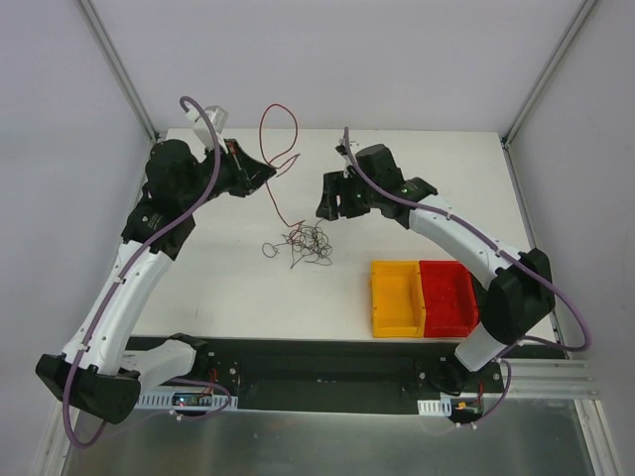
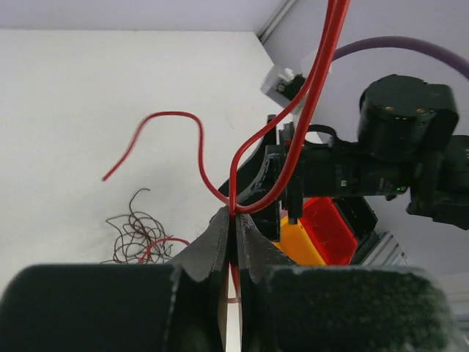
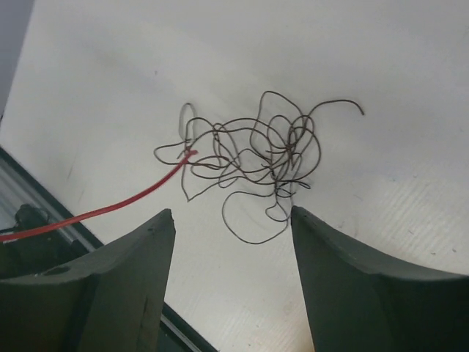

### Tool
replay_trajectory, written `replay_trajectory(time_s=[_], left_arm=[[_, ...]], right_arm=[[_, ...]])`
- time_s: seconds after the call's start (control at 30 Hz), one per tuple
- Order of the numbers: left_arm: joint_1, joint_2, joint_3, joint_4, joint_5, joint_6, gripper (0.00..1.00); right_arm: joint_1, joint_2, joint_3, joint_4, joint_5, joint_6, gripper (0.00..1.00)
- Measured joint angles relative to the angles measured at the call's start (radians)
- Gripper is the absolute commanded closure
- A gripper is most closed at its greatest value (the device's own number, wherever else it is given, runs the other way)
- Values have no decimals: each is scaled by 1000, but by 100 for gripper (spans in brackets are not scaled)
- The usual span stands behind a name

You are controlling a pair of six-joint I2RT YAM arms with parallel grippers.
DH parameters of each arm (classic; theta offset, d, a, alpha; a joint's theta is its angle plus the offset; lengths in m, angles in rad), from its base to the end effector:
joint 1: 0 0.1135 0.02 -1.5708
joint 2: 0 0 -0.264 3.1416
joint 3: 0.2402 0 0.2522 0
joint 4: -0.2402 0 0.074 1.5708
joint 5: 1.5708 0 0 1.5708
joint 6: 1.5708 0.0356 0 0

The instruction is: Untangle the cables

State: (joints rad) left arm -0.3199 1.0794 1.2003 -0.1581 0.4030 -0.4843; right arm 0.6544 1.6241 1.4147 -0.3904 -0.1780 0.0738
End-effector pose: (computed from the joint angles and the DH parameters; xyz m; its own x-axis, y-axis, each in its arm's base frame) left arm 0.2216 -0.0881 0.4314 -0.3391 -0.3388 -0.8776 0.5688 0.6692 -0.4782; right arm 0.2946 0.2340 0.3233 -0.4994 -0.2916 -0.8158 -0.6800 0.7154 0.1605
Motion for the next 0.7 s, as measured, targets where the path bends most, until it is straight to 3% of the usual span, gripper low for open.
replay_trajectory(time_s=[0.3, 0.7], left_arm=[[0, 46, 225, -76, 55, 32, 100], [0, 121, 535, -87, 69, 40, 100]], right_arm=[[19, -104, -122, 259, -228, -8, 20], [28, -169, -186, 351, -229, -26, 18]])
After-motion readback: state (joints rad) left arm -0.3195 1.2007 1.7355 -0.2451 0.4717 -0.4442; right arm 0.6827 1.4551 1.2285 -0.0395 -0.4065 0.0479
